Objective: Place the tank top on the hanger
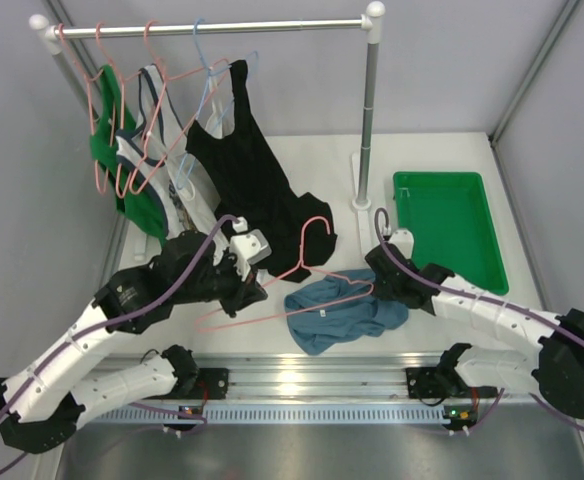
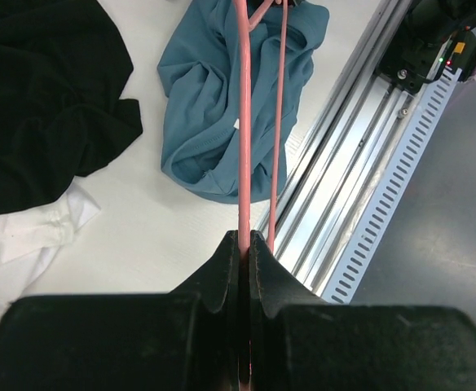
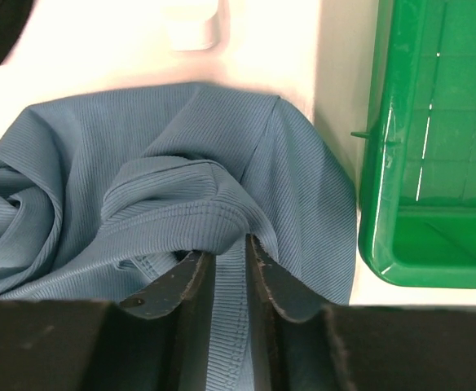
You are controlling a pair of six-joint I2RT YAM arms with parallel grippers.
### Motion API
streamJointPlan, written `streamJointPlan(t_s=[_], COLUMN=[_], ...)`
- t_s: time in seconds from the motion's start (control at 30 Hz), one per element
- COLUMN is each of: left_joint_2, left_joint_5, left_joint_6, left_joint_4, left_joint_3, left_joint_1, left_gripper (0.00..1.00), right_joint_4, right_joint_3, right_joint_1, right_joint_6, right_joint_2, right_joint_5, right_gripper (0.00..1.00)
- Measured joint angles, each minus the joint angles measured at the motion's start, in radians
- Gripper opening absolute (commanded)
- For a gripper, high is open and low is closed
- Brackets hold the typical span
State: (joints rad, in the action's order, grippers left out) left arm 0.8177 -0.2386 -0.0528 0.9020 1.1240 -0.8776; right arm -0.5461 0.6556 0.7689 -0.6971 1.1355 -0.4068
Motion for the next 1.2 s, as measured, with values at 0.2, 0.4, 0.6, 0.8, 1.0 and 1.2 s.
streamJointPlan(t_s=[0.2,0.4,0.6,0.8,1.0,1.2], left_joint_2=[0.03,0.056,0.074,0.087,0.097,0.095], left_joint_5=[0.008,0.012,0.007,-0.015,-0.019,-0.024], left_joint_6=[-0.001,-0.005,-0.012,-0.017,-0.024,-0.051], left_joint_4=[0.002,0.0,-0.012,-0.07,-0.155,-0.273], left_joint_3=[0.0,-0.01,-0.035,-0.053,-0.112,-0.194], left_joint_1=[0.0,0.0,0.0,0.0,0.0,0.0], left_gripper=[0.0,0.0,0.0,0.0,0.0,0.0], right_joint_4=[-0.011,-0.074,-0.139,-0.171,-0.201,-0.227], right_joint_3=[0.0,0.014,0.078,0.143,0.199,0.262], right_joint_1=[0.0,0.0,-0.001,-0.001,-0.001,-0.001], right_joint_6=[0.005,0.014,0.025,0.049,0.071,0.083], right_joint_2=[-0.011,-0.092,-0.175,-0.209,-0.211,-0.21], right_joint_5=[-0.003,-0.007,-0.005,0.051,0.135,0.19], right_gripper=[0.0,0.0,0.0,0.0,0.0,0.0])
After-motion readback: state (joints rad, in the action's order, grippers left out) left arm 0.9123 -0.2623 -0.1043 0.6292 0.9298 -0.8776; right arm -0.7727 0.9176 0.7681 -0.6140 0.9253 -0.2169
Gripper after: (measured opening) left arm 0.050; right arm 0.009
